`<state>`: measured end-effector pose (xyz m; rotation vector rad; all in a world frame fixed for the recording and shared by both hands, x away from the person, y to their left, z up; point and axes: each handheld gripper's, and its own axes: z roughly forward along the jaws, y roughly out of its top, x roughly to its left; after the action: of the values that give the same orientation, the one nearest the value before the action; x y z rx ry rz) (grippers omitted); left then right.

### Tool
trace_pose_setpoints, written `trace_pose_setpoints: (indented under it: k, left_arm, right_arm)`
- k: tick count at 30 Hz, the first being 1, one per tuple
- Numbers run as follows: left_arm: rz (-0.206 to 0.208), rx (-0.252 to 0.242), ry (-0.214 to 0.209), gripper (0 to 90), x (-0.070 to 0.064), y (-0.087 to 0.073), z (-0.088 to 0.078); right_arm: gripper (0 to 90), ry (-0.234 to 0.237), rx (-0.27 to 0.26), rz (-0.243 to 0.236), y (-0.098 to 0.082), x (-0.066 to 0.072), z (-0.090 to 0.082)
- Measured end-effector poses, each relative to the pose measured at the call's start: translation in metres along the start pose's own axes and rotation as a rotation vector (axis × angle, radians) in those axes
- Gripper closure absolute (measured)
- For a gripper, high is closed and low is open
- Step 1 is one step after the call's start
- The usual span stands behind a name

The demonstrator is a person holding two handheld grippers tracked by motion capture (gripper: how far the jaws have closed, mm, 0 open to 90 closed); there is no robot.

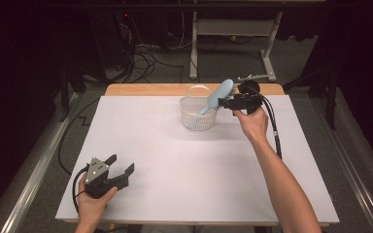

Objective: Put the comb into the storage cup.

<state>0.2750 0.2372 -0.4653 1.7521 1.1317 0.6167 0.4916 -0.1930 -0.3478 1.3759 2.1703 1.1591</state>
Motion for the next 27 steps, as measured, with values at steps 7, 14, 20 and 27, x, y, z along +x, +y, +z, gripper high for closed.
trace_pose_setpoints:
  k: [7, 14, 20, 27]
  left_arm:
    - [0.003, 0.001, -0.001, 26.6, -0.001, 0.0, 0.0]
    - [0.003, 0.001, 0.0, 26.6, -0.001, 0.0, 0.0]
    - [0.002, 0.0, 0.002, 26.5, 0.0, 0.0, -0.001]
    - [-0.001, -0.002, 0.007, 26.6, 0.0, 0.0, -0.002]
  right_arm:
    - [29.7, -0.002, -0.016, 0.0, -0.002, -0.001, -0.008]
    - [29.8, -0.003, -0.032, -0.002, -0.004, -0.002, -0.014]
    - [29.8, 0.002, -0.04, -0.006, -0.006, -0.002, -0.017]
    - [29.9, 0.015, -0.047, -0.006, -0.01, -0.002, -0.021]
